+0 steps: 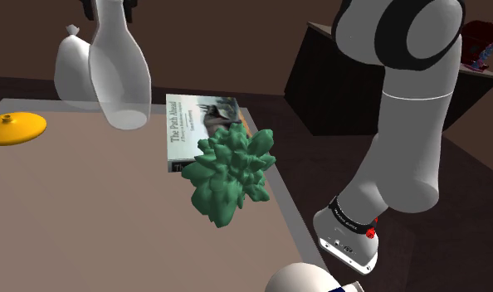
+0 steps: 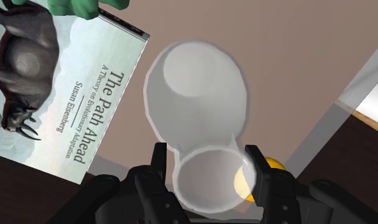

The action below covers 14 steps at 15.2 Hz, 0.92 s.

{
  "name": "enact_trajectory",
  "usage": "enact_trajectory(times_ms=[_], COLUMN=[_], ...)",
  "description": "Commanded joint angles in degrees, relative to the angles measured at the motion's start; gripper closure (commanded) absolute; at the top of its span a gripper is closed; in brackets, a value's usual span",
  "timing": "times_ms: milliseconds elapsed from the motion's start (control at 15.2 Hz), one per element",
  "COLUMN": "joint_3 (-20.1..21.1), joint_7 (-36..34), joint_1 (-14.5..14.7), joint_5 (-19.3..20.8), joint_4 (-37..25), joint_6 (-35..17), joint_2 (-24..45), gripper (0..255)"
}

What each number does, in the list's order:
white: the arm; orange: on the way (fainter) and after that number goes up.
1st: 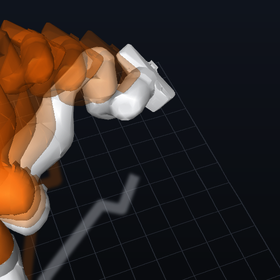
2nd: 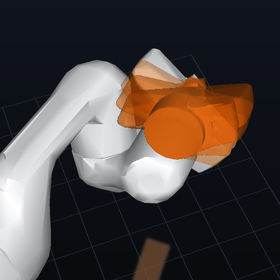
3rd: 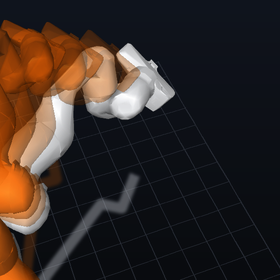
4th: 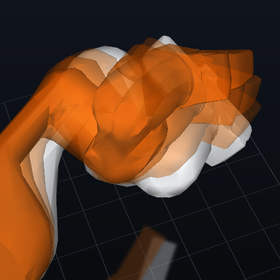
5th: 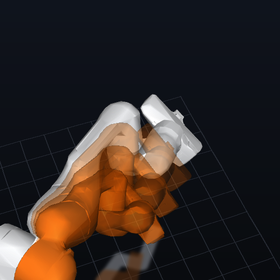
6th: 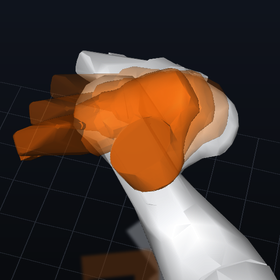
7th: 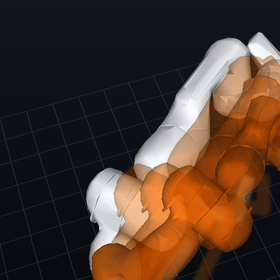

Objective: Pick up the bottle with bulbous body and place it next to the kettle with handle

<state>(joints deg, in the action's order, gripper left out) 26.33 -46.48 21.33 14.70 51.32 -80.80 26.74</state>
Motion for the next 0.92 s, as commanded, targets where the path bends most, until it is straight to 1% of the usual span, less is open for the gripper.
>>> enact_trajectory(times_ms=[0, 132, 198, 264, 396, 594, 858], joint_3=[-0.2, -0.8, -1.0, 0.1, 1.5, 2.6, 3.5], joint_7=[0.2, 0.6, 0.8, -0.5, -2.1, -3.9, -5.8], joint_1=[1.5, 3.9, 4.8, 2.2, -0.3, -2.0, -2.6], joint_5=[1.0, 2.5, 2.9, 1.0, -1.6, -4.9, -8.7], joint_4=[-5.3, -12.9, -15.5, -6.4, 4.0, 14.2, 23.7], joint_6=[3.1, 7.3, 8.6, 5.1, 1.5, -1.5, -3.4], joint_2=[2.1, 5.5, 6.6, 1.3, -5.5, -13.1, -21.4], gripper=[255, 255, 255, 255, 255, 255, 255])
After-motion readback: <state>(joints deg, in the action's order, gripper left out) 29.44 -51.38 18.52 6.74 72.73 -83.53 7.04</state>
